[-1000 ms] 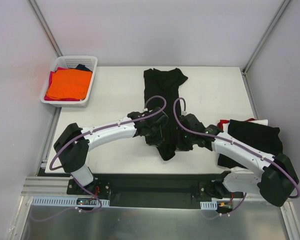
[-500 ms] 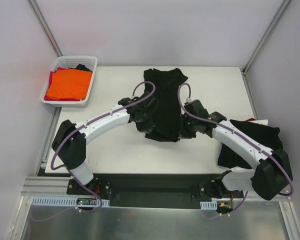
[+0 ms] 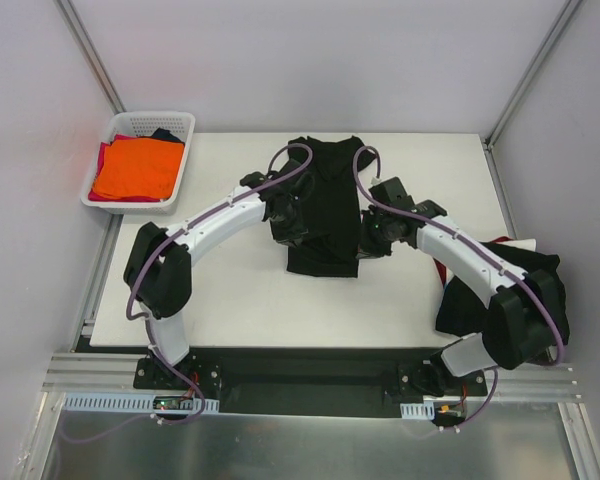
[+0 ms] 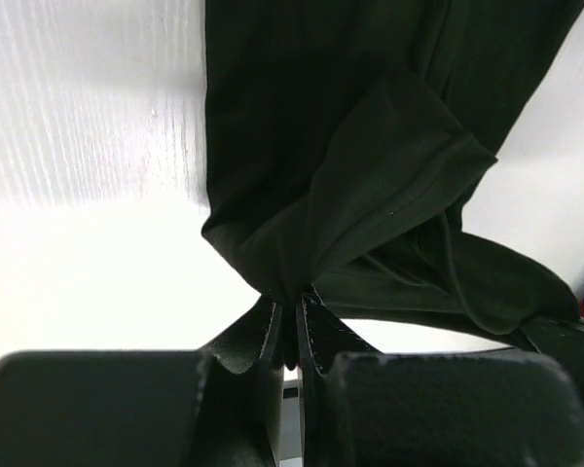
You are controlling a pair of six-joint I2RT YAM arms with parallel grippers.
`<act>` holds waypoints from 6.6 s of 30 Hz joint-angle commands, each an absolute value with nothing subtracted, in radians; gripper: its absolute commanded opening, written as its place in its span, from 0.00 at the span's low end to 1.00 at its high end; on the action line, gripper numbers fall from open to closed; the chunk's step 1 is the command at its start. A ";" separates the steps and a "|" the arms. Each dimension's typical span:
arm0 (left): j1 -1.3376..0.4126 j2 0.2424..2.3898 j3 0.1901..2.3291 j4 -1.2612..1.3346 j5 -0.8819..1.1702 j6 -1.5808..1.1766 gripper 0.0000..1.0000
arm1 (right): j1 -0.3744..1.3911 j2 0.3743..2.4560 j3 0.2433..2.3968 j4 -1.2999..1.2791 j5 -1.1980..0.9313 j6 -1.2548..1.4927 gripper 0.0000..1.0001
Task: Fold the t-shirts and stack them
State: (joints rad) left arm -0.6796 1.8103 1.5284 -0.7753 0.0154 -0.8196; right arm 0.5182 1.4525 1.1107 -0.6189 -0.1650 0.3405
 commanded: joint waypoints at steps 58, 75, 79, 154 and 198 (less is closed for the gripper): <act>-0.463 2.237 2.074 -0.943 0.161 -0.612 0.86 | 0.265 1.879 1.536 -0.612 -0.363 0.196 0.51; -0.606 2.132 1.870 -0.881 0.153 -0.703 0.00 | 0.342 1.802 1.253 -0.482 -0.364 0.244 0.11; -0.609 2.146 1.884 -0.880 0.149 -0.692 0.05 | 0.345 1.815 1.262 -0.485 -0.364 0.238 0.13; -0.649 2.126 1.878 -0.874 0.103 -0.715 0.06 | 0.391 1.825 1.276 -0.468 -0.399 0.235 0.01; -0.644 2.247 1.796 -0.885 -0.192 -0.745 0.00 | 0.557 1.982 1.353 -0.638 0.037 0.365 0.01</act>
